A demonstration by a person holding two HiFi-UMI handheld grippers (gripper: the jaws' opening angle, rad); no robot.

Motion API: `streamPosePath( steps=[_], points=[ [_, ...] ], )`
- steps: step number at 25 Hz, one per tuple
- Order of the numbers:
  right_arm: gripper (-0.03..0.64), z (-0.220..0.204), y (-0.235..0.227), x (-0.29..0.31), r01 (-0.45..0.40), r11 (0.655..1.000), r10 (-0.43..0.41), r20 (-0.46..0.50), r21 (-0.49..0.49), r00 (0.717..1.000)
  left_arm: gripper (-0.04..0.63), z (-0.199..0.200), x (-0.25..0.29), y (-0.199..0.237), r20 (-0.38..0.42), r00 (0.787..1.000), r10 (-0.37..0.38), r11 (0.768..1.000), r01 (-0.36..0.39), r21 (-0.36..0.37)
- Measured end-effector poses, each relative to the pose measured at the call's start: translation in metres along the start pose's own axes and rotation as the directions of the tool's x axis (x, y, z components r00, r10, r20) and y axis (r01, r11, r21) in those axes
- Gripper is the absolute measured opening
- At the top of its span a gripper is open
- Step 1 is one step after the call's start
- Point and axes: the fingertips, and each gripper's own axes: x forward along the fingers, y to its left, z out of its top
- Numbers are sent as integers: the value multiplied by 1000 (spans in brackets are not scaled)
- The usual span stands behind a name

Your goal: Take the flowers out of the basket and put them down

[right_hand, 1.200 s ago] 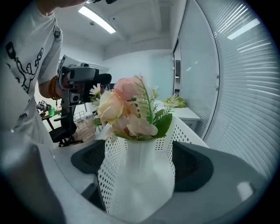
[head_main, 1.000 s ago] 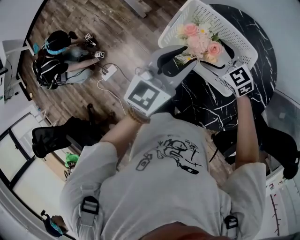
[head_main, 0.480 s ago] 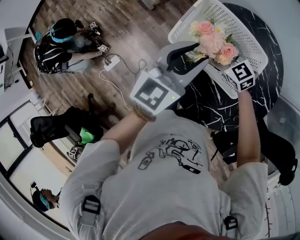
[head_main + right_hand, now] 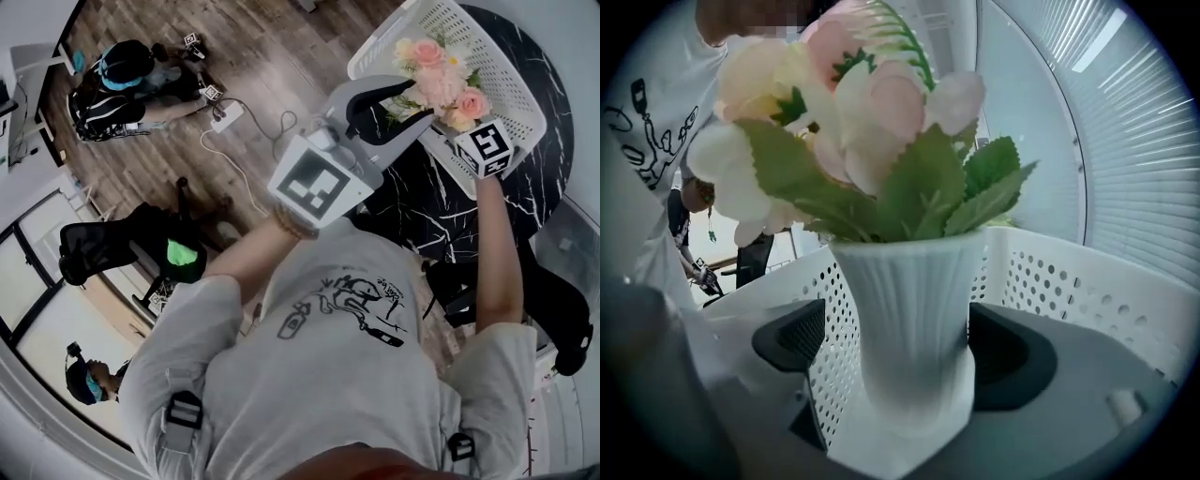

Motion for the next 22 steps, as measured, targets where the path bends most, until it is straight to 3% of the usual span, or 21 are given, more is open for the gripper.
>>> streamPosePath(
  steps=[10,22],
  points=[
    [486,-4,-10,11,55,998,-55,6,11,998,143,0,-2,3,2,1000,4,1000,-4,6],
    [488,-17,-13,31,57,998,-57,-23,25,998,143,4,-5,5,24,1000,15,1000,-15,3]
  ],
)
